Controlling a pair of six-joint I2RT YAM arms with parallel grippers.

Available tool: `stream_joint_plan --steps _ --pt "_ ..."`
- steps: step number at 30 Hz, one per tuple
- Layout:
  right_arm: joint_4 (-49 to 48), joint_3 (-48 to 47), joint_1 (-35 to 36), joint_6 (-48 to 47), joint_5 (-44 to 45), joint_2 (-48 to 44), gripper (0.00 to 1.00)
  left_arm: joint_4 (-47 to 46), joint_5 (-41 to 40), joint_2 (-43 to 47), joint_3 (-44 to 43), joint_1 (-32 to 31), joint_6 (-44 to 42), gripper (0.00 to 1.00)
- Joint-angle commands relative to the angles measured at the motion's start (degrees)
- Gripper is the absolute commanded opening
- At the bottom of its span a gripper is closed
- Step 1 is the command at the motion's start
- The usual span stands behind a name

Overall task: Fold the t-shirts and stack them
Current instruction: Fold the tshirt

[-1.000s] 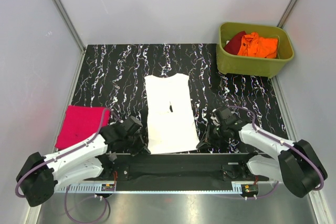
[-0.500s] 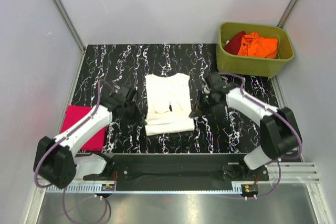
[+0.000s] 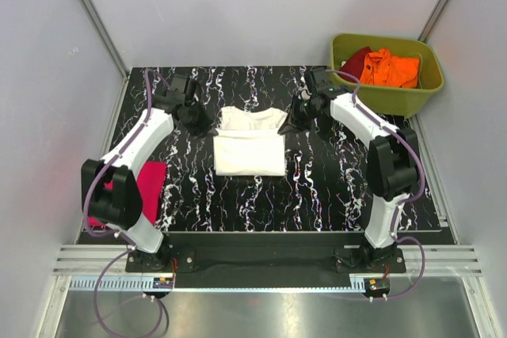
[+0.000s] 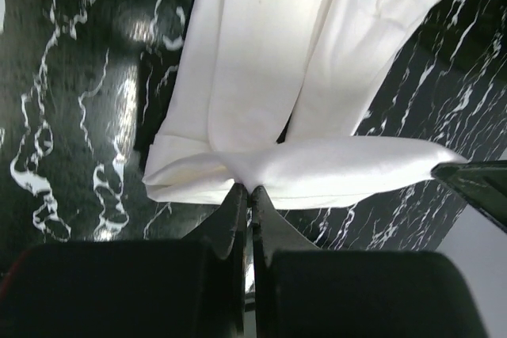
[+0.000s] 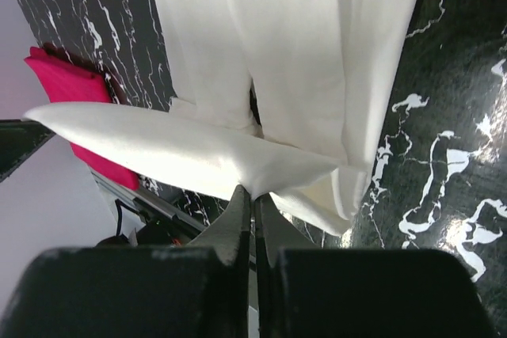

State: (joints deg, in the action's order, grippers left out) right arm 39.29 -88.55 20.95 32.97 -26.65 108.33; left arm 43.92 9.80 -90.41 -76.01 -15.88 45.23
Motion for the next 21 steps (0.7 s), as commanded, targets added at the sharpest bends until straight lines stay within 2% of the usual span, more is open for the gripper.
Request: stream_joint_plan --steps 1,8,21 --pt "1.8 -6.2 -1.3 -1.9 -1.8 2.7 0.00 -2.8 2.8 -2.7 -5.9 2.0 -2.9 0.00" --pt "2.6 -13.9 -2.2 -1.3 -3.9 7.3 0.00 -5.5 8.0 -6.4 -10.3 3.8 -3.9 0.00" --pt "1.9 -16.6 -2.8 -0.1 -6.3 8.3 0.00 -12.9 12.7 -7.4 -14.6 4.3 -3.5 0.00"
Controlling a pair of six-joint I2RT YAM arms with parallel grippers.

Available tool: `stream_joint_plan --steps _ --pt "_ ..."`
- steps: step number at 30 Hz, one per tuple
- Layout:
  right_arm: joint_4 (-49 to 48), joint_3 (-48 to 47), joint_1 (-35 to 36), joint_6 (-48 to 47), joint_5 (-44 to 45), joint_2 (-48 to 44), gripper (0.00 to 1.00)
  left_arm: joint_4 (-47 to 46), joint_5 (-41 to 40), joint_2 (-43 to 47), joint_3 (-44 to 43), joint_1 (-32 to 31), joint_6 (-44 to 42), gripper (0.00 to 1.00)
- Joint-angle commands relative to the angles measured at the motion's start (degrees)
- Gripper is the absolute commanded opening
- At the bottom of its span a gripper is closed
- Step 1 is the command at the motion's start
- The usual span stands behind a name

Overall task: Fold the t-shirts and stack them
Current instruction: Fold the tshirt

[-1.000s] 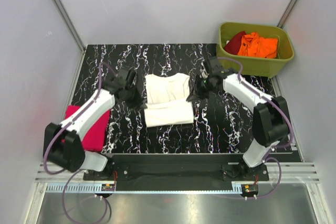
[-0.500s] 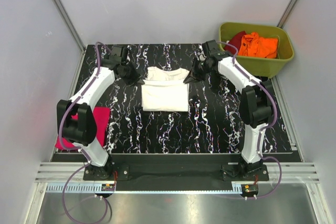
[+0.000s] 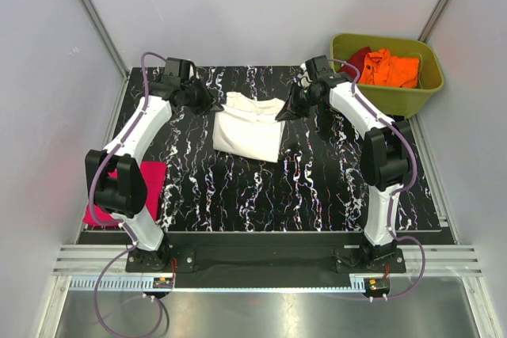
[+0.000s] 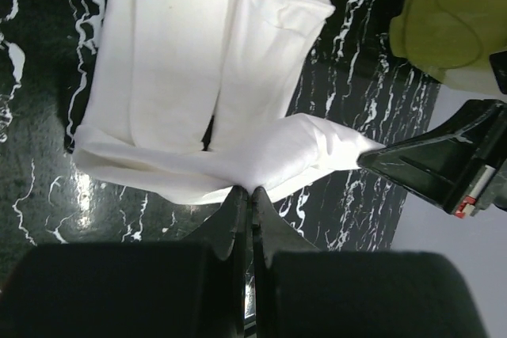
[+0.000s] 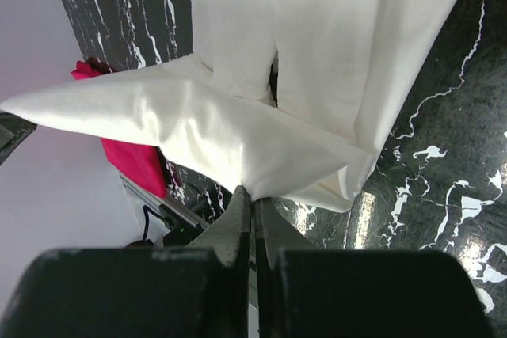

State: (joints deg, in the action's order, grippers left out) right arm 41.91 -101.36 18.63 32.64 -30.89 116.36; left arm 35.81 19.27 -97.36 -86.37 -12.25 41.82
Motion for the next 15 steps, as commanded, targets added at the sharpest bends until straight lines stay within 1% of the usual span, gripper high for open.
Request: stream_joint_plan --steps 1,8,10,12,15 --pt "-0.5 -4.3 -0.8 0.2 -2.2 0.5 0.00 -5.0 3.1 -0.6 -4.6 0.6 0.0 0.00" --pt "1.9 -7.1 -1.8 -0.3 -3.1 1.7 0.00 -5.1 4.4 -2.2 -6.4 1.7 0.2 0.00" --pt "2.3 -5.3 -1.8 -0.1 -4.1 0.7 0.00 -3.8 4.3 -0.9 -4.6 1.8 -0.1 0.00" --pt "0.5 0.0 -1.8 0.4 -4.7 -2.1 0.00 -3.6 3.5 1.3 -0.9 1.9 -0.3 0.00" --pt "-0.2 1.5 -1.9 -0.4 -3.5 -2.5 0.00 -5.4 4.4 2.4 2.0 2.1 0.0 0.00"
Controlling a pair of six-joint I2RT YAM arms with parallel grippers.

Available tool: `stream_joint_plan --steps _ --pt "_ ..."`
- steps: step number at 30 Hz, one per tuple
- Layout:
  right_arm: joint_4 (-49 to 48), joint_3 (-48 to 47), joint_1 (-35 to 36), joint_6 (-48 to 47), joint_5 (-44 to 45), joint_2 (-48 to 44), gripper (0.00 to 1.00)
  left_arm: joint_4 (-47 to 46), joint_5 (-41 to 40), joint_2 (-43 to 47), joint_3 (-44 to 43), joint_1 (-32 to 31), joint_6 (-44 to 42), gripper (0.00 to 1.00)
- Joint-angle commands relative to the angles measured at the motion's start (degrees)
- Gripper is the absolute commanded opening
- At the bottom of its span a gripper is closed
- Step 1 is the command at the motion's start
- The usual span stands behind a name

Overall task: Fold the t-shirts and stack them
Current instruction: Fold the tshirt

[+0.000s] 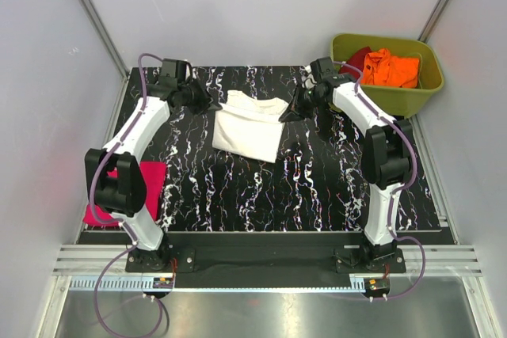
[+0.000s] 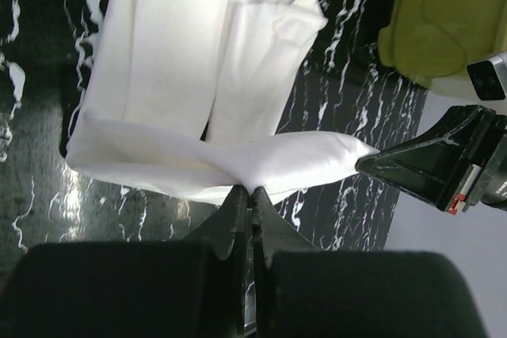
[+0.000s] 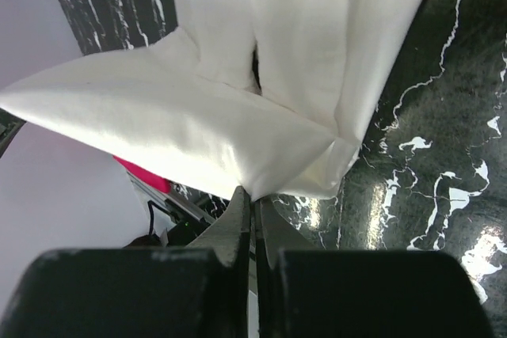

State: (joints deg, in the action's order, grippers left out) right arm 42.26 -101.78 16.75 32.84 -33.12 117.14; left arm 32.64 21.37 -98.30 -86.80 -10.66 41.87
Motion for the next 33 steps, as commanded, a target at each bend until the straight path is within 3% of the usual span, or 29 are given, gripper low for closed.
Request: stream_joint_plan --steps 1,13,33 --pt "-1.0 2.1 -0.1 -0.7 -1.3 -3.3 0.00 -2.7 2.6 3.0 2.0 0.5 -0.1 0.00" --pt "-0.1 -6.8 -0.8 -1.3 1.0 1.3 0.00 -5.3 3.9 -6.5 -10.3 0.7 -2.7 0.00" --pt "-2.7 -22.8 -5.0 -2.3 -1.3 16.9 0.00 -25.4 9.7 -22.9 -17.2 1.6 0.8 0.00"
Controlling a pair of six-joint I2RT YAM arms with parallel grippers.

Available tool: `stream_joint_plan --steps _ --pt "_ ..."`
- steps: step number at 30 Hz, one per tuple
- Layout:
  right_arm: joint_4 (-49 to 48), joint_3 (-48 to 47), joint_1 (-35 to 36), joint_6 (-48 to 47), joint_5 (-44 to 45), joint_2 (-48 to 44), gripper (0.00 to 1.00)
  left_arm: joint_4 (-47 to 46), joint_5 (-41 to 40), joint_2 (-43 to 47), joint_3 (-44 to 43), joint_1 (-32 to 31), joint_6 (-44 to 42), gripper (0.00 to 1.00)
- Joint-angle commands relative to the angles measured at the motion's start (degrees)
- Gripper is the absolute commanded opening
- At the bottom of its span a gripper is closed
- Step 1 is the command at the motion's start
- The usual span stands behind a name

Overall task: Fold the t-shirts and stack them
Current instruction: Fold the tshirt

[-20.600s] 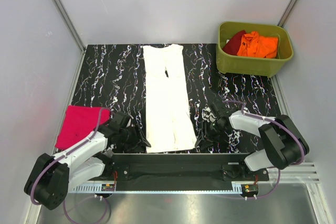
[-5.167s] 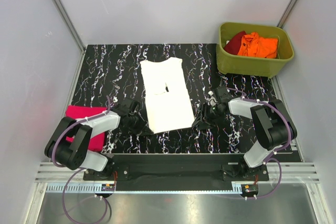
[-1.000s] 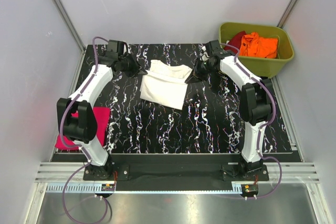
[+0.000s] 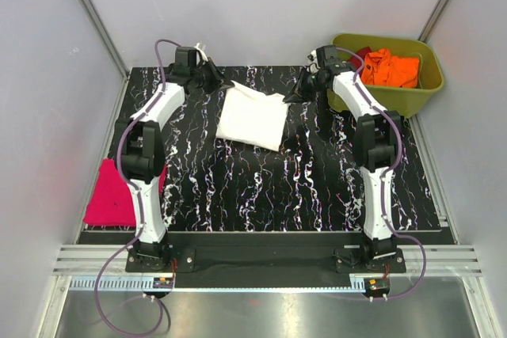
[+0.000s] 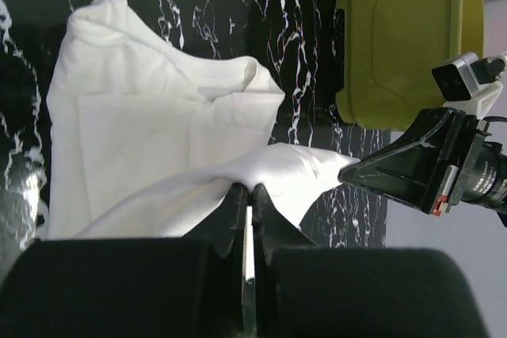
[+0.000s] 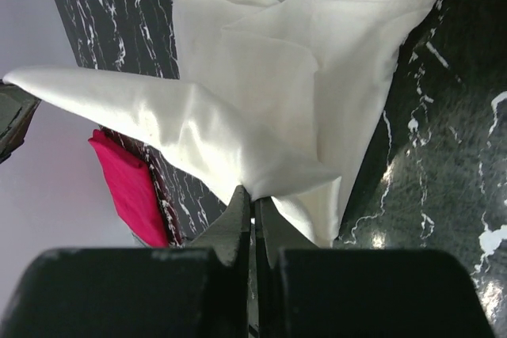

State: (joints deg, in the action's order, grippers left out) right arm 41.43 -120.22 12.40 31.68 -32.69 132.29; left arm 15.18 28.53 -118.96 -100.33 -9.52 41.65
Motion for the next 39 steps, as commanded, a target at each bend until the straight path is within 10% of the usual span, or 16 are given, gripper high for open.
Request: stream_joint_plan --steps 1,10,14,18,27,39 --pt "-2.0 -6.2 -0.8 -1.4 -1.8 3.3 0.00 -8.3 2.6 -3.1 -4.2 0.5 1.0 0.00" --pt "-7.2 -17.9 -2.2 -3.6 1.0 14.1 0.08 -10.1 -2.2 -17.6 -19.4 1.0 -2.2 0.10" --pt "-4.0 -29.1 -2.7 -3.9 2.2 20.9 0.42 -3.1 -7.9 -20.8 -25.2 1.8 -3.1 0.44" --pt "-3.8 -30.6 -2.8 -3.2 3.9 20.3 0.67 0.2 -15.0 -14.2 -21.7 1.6 -7.4 0.57" --pt "1.5 -18.8 -2.5 -5.4 3.9 8.6 0.71 3.3 -12.2 0.3 -6.4 -4.4 -11.1 0.51" --pt "9.9 -3.6 -2.0 -6.0 4.3 -13.4 0.70 12.8 -31.1 -13.1 -15.0 -17.6 -7.1 0.37"
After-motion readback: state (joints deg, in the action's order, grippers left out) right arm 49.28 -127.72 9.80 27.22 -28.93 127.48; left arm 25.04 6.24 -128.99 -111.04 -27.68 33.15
